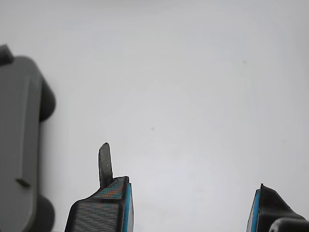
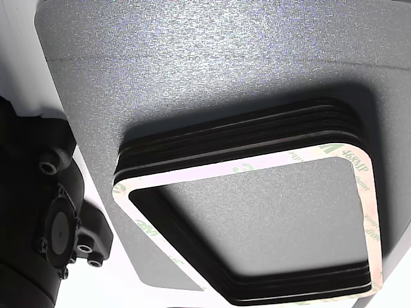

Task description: Grab top frame and put it into gray box.

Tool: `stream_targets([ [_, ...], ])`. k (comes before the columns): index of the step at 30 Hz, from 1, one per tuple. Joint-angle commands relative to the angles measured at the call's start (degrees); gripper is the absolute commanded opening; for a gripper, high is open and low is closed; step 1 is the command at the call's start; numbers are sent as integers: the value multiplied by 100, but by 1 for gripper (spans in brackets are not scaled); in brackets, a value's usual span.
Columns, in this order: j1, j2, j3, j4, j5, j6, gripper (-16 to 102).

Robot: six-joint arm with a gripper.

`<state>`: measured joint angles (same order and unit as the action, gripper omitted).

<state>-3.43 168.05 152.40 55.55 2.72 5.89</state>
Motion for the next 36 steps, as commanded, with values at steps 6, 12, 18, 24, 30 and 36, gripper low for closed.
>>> stream_targets([
  [6,-79,123,-132,-9,26,-9,100],
  [12,-79,123,-141,-26,35,-9,100],
  [18,360,-879,-1336,185,229,-246,99],
  [24,1160,-1846,-2672,1169,290,-4254,100],
  [30,1767,-2382,-3322,1775,26,-7093,99],
  [36,2566,-2988,-3955,2707,44,-9571,97],
])
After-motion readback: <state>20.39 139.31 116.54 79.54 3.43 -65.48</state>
